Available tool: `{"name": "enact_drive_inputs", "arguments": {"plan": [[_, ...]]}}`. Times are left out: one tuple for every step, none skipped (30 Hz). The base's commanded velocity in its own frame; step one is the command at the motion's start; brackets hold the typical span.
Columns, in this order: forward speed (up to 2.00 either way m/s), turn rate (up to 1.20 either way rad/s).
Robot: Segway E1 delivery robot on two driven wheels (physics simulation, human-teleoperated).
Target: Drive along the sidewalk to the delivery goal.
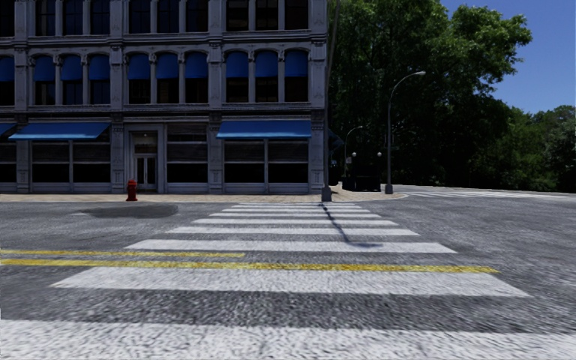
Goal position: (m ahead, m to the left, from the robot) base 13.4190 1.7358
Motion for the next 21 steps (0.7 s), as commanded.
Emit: {"name": "enact_drive_inputs", "arguments": {"plan": [[2.0,0.0],[2.0,0.0],[2.0,0.0],[2.0,0.0],[2.0,0.0],[2.0,0.0],[2.0,0.0],[2.0,0.0],[2.0,0.0],[2.0,0.0],[2.0,0.0],[2.0,0.0],[2.0,0.0],[2.0,0.0],[2.0,0.0],[2.0,0.0],[2.0,0.0],[2.0,0.0],[2.0,0.0],[2.0,0.0],[2.0,0.0]]}}
